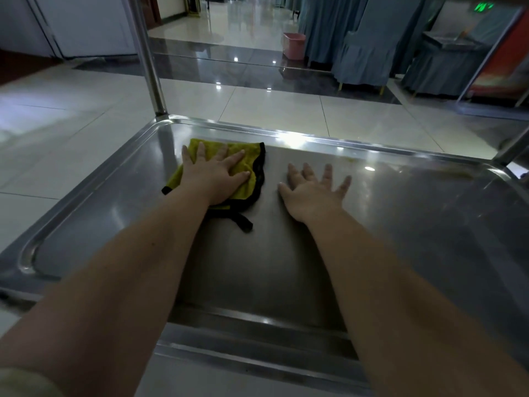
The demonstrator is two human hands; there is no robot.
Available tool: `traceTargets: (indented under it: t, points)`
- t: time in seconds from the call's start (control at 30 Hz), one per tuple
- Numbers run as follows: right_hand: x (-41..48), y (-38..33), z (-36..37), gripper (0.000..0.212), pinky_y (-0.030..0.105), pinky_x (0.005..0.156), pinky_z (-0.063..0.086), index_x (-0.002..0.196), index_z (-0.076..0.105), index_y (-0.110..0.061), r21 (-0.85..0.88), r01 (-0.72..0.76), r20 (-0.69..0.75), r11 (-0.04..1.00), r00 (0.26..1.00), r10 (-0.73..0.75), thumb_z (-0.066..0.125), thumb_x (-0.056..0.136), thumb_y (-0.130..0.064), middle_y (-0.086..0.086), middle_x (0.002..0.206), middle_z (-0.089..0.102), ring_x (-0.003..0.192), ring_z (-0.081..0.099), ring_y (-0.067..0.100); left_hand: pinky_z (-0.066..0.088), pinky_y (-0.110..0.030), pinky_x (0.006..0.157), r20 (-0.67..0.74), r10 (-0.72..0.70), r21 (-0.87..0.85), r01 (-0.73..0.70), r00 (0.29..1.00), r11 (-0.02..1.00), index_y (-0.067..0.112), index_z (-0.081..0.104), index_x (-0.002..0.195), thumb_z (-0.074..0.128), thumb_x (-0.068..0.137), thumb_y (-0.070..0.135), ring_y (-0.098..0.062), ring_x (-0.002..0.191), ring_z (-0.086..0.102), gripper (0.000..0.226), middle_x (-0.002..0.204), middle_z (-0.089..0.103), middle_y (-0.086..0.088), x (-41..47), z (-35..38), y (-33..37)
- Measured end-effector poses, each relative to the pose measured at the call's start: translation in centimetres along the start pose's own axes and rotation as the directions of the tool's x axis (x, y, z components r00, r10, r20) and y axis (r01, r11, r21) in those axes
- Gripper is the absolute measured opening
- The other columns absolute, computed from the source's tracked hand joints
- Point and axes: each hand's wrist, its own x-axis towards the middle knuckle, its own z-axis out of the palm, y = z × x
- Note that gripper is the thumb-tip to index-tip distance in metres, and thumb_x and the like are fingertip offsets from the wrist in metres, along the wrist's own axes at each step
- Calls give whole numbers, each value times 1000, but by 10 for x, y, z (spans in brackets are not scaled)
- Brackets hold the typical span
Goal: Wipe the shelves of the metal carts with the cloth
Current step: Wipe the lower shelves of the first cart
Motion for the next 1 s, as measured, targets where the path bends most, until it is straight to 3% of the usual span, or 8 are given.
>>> traceTargets:
  t: [0.1, 0.2, 0.47, 0.63, 0.8, 1.0]
  points:
    - [7, -25, 9, 61, 62, 111, -16, 153, -3, -43, 45, 62, -45, 997, 997, -60, 13, 97, -64, -10, 163, -9, 146, -21, 31, -12, -59, 114, -7, -11, -19, 11, 1000, 1000, 54, 1, 148, 15, 88, 76, -36, 148, -2, 66, 163, -2, 8, 1, 2, 2]
    - [12, -23, 18, 61, 62, 113, -12, 152, -2, -45, 49, 64, -58, 997, 996, -61, 10, 96, -65, -10, 163, -7, 148, -14, 32, -10, -59, 114, 0, -5, -44, 4, 1000, 999, 57, 2, 146, 17, 85, 79, -35, 148, -2, 67, 163, -2, 10, 5, 5, -1]
    - [20, -24, 24, 59, 64, 109, -15, 152, -2, -45, 15, 47, -70, 999, 996, -46, 8, 96, -61, -10, 163, -8, 148, -13, 33, -8, -64, 113, 57, -74, -44, 76, 996, 996, 57, 2, 147, 22, 89, 73, -39, 147, -7, 63, 163, -3, 8, 39, -3, 12]
    - [19, -22, 18, 57, 66, 110, -13, 152, -3, -43, 33, 28, -62, 999, 998, -26, 12, 99, -55, -10, 163, -7, 149, -12, 32, -8, -62, 114, 67, 86, -72, -81, 994, 994, 57, 3, 147, 19, 95, 64, -38, 148, -8, 55, 163, -3, 12, 34, -5, 45]
    - [15, -20, 18, 59, 62, 111, -12, 152, 3, -46, 71, 53, -59, 996, 997, -49, 13, 96, -64, -12, 163, -4, 149, -10, 29, -4, -51, 117, 43, 77, -109, -72, 996, 991, 58, 10, 146, 26, 89, 74, -29, 149, -2, 61, 162, 3, 13, 23, -1, -8]
    - [12, -21, 18, 60, 60, 113, -12, 152, 3, -45, 62, 68, -72, 996, 995, -64, 15, 97, -63, -11, 163, -4, 149, -10, 29, 2, -50, 118, 30, -136, -68, 138, 990, 988, 52, 16, 148, 29, 89, 74, -31, 149, 6, 64, 163, 10, 8, 11, -6, -110]
